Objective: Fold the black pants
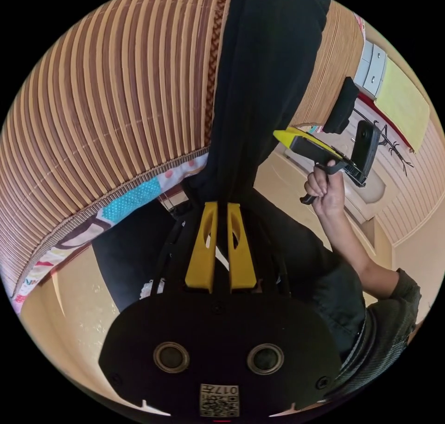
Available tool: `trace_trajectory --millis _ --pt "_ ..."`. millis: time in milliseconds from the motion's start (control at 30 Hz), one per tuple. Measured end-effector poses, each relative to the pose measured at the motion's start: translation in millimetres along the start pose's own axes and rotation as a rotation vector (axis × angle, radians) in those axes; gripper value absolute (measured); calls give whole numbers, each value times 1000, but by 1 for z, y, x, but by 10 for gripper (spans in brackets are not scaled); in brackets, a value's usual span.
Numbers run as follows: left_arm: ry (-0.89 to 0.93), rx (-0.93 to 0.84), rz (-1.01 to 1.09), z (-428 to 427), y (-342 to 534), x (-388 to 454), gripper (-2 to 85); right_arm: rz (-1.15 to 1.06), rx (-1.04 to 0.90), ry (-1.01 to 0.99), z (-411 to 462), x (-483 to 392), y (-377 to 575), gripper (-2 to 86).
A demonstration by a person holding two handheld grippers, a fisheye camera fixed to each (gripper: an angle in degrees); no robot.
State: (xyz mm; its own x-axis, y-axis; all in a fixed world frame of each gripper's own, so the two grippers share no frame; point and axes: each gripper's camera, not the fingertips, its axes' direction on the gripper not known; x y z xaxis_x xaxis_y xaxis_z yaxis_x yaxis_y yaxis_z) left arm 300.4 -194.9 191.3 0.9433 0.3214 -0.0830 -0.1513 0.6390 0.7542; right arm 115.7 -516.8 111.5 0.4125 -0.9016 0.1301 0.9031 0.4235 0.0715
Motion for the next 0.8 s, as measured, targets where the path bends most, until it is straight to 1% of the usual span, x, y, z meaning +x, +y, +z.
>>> trace_trajectory --millis 33,67,133,167,200,233,267,367,433,467,533,567,600,633,667,800 --pt "2 -4 1 0 -1 0 40 -48 5 -12 -8 -8 4 47" --pt "13 -15 26 1 -3 1 40 -138 25 -91 -18 -19 12 39" --pt "61 -36 172 2 -3 12 40 -171 59 -182 -33 -24 22 34" --pt "86 -47 236 2 -3 16 40 -146 69 -194 -37 -19 26 32" --pt "79 -55 228 3 -5 11 40 -125 63 -177 -36 -15 27 32" --pt "65 -57 208 4 -6 7 40 -75 33 -105 -29 -6 26 33" --pt "42 -55 150 6 -11 -5 42 -44 1 -68 -20 3 21 36" --pt "146 -57 18 13 -24 -40 51 -31 -28 -72 -15 9 5 53" --pt "182 -61 49 8 -28 -46 62 -50 3 -58 -28 6 -3 76" --pt "175 -35 85 -3 -29 -46 73 -40 34 -54 -39 9 -9 95" --pt "161 77 121 -32 -27 -48 90 -35 92 -93 -59 17 -23 109" --pt "172 176 132 -55 -27 -52 98 -34 134 -135 -72 25 -34 115" --pt "207 283 140 -78 -29 -58 104 -33 153 -158 -78 29 -41 118" --pt "230 334 142 -89 -31 -61 106 -35 177 -203 -87 36 -58 123" --pt "275 424 145 -108 -40 -69 111 -41 184 -233 -95 41 -79 130" --pt "427 590 212 -155 -99 -76 144 -76 217 -292 -114 46 -145 160"
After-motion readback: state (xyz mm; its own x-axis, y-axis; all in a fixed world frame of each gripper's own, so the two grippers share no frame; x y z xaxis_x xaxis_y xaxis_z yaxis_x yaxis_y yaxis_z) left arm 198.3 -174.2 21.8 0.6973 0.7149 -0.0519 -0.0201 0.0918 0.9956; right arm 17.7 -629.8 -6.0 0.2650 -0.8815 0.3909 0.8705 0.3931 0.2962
